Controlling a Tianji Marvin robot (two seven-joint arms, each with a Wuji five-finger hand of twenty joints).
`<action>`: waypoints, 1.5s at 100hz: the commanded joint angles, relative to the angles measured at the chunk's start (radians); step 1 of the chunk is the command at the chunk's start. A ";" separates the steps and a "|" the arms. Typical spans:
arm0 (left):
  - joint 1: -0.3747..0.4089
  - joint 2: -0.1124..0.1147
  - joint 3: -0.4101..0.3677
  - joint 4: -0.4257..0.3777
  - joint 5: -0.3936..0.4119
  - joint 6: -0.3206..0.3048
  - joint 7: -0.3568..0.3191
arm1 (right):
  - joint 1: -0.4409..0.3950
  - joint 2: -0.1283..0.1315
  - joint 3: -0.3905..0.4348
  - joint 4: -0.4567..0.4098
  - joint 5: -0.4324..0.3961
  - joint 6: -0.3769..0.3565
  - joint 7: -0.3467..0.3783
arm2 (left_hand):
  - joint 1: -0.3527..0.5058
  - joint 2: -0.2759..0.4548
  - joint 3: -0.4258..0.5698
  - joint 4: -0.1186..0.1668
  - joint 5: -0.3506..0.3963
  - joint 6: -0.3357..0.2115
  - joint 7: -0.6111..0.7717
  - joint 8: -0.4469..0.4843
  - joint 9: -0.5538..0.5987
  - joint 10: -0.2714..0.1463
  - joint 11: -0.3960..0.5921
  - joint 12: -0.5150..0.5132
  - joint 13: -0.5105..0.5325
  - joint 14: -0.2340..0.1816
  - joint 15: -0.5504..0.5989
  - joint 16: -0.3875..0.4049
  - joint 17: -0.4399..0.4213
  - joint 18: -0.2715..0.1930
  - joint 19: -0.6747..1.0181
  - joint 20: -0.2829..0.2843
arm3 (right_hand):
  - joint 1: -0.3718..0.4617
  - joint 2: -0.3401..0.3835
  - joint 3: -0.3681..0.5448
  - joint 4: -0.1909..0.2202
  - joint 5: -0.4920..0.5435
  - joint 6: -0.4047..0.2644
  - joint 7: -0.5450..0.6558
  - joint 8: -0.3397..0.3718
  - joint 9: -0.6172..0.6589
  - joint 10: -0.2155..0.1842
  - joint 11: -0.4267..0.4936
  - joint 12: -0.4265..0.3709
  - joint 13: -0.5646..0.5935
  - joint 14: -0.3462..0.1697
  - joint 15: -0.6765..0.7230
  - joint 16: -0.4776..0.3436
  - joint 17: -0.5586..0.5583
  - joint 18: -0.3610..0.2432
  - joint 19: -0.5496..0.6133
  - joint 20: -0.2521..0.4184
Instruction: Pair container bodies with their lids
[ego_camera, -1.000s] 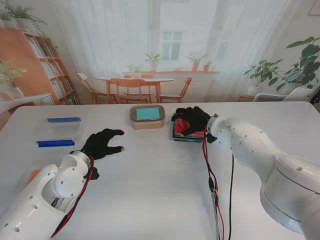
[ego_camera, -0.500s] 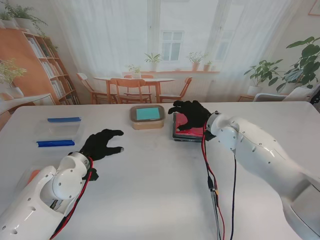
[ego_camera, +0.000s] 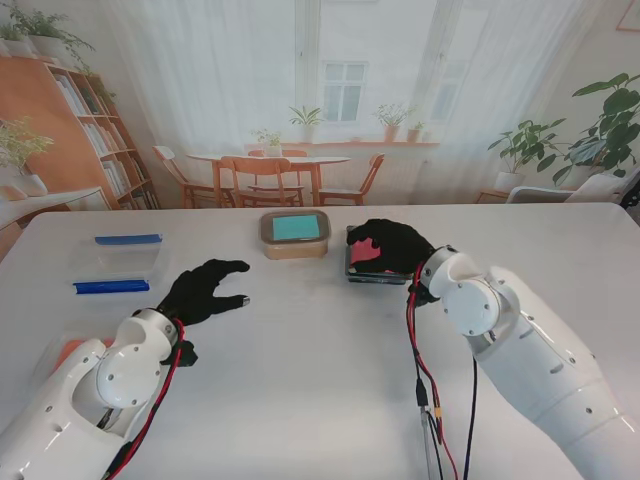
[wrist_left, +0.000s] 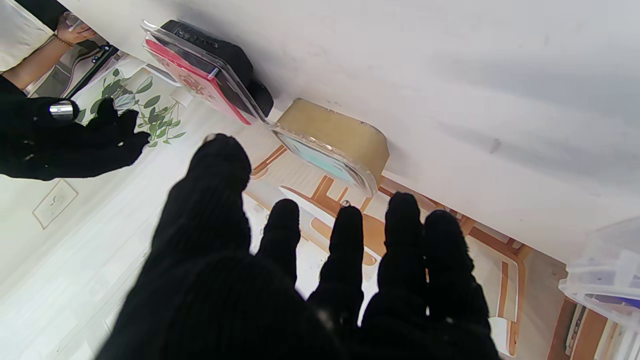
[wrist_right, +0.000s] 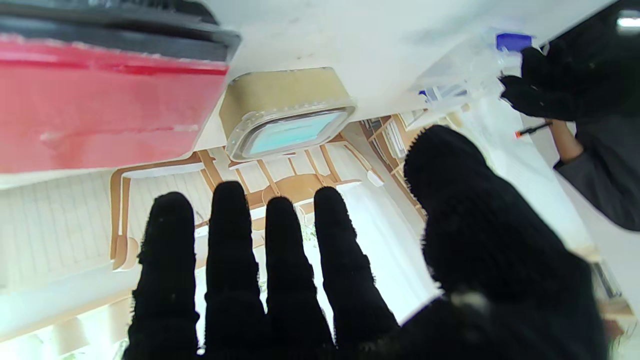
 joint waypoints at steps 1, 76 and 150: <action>0.018 -0.004 -0.005 -0.018 -0.006 -0.008 -0.002 | -0.042 0.005 0.008 -0.028 0.011 0.009 0.012 | -0.028 0.014 -0.029 -0.029 0.013 -0.004 -0.008 -0.006 0.005 0.004 -0.008 -0.012 0.001 0.010 -0.011 -0.014 -0.014 -0.004 -0.005 0.011 | 0.011 0.012 -0.007 0.010 0.061 0.007 0.016 0.011 0.068 0.026 -0.006 -0.016 0.063 0.038 0.031 0.021 0.057 -0.020 0.064 0.013; 0.270 0.025 -0.324 -0.152 0.145 -0.160 -0.120 | -0.393 -0.001 0.112 -0.310 0.062 0.135 -0.042 | -0.006 0.074 -0.032 -0.038 0.192 0.093 -0.045 -0.010 0.139 0.036 -0.054 -0.061 0.089 0.039 -0.072 -0.086 -0.015 0.054 0.041 -0.078 | 0.058 0.048 -0.028 0.010 0.325 0.027 0.170 -0.038 0.400 0.097 -0.013 0.036 0.331 0.146 0.183 0.071 0.291 -0.001 0.307 -0.054; 0.279 0.023 -0.538 0.019 0.436 -0.075 0.013 | -0.431 -0.005 0.111 -0.316 0.056 0.149 -0.071 | 0.009 0.102 -0.032 -0.042 0.322 0.215 -0.213 -0.140 0.256 0.106 -0.284 -0.403 0.127 0.068 -0.334 -0.439 0.005 0.116 -0.150 -0.526 | 0.061 0.058 -0.030 0.013 0.288 0.014 0.133 -0.047 0.345 0.079 -0.037 0.023 0.275 0.127 0.129 0.054 0.214 0.029 0.238 -0.070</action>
